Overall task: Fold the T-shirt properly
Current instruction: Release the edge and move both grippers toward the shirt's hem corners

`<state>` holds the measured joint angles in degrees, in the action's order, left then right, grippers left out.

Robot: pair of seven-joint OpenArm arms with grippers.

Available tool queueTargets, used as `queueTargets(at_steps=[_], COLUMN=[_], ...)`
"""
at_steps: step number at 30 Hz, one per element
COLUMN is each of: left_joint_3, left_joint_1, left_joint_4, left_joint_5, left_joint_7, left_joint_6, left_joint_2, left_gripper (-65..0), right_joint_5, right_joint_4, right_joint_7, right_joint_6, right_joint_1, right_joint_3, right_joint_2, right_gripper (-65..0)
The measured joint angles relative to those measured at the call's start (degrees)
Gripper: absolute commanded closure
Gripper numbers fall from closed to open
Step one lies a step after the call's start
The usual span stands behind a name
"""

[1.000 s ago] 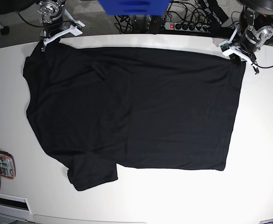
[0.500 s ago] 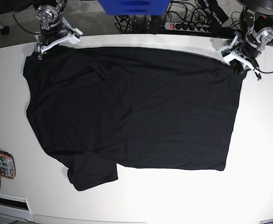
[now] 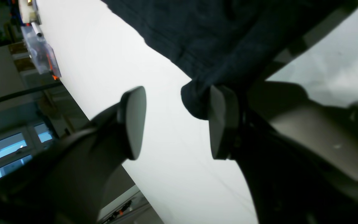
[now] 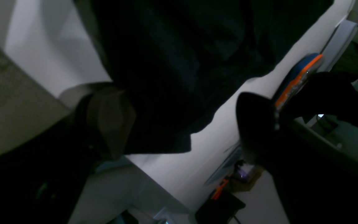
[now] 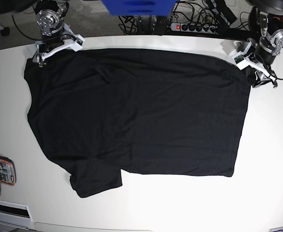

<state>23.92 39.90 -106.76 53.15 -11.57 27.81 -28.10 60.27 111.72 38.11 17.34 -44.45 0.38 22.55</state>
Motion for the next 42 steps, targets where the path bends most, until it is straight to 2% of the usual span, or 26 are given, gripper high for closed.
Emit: queueTargets(at_steps=[9, 16, 18, 22, 24, 27, 32, 37, 42], left_joint_3=[0.4, 0.4, 0.3, 0.4, 0.2, 0.2, 0.2, -1.5, -3.0], left_joint_1=[0.1, -0.8, -3.8, -13.0, -17.3, -22.0, -25.5, -28.9, -34.9], left_joint_4=[-4.1, -6.2, -6.0, -5.2, -3.5, -1.4, -1.3, 0.5, 7.9], left_joint_5=[-0.5, -0.4, -0.3, -0.3, -0.3, -0.2, -0.4, -0.4, 0.0], left_joint_7=[0.0, 0.0, 0.3, -0.1, -0.2, 0.6, 0.5, 0.0, 1.1], left_joint_6=[0.0, 0.0, 1.2, -0.5, 0.2, 0.5, -0.1, 0.4, 0.3], left_joint_2=[0.0, 0.0, 0.3, 3.3, 4.4, 5.2, 6.6, 7.3, 8.6], left_gripper=[-31.0, -31.0, -31.0, -31.0, -31.0, -31.0, -31.0, -31.0, -31.0], right_joint_5=[-0.2, -1.7, -1.7, -1.6, -1.7, -1.5, -1.6, -1.7, -1.7], right_joint_4=[0.5, 0.3, 0.3, 0.3, 0.2, 0.2, 0.3, 0.3, -0.2], right_joint_7=[0.0, -0.7, -0.8, -0.8, -0.5, -0.6, -0.3, -0.3, 0.1], right_joint_6=[0.9, 2.1, 1.5, 1.7, 3.0, 7.0, 11.7, 13.1, 13.6], right_joint_1=[1.3, 3.7, 6.4, 12.1, 15.3, 20.1, 22.5, 26.9, 33.5], right_joint_3=[0.2, 3.3, 4.2, 4.5, 4.3, 4.1, 4.2, 4.1, 1.4], right_joint_2=[0.0, -0.5, -0.4, -0.4, -0.5, -0.5, -0.5, -0.7, -0.7], right_gripper=[-52.0, -52.0, -52.0, -52.0, -52.0, -52.0, -52.0, -52.0, -52.0])
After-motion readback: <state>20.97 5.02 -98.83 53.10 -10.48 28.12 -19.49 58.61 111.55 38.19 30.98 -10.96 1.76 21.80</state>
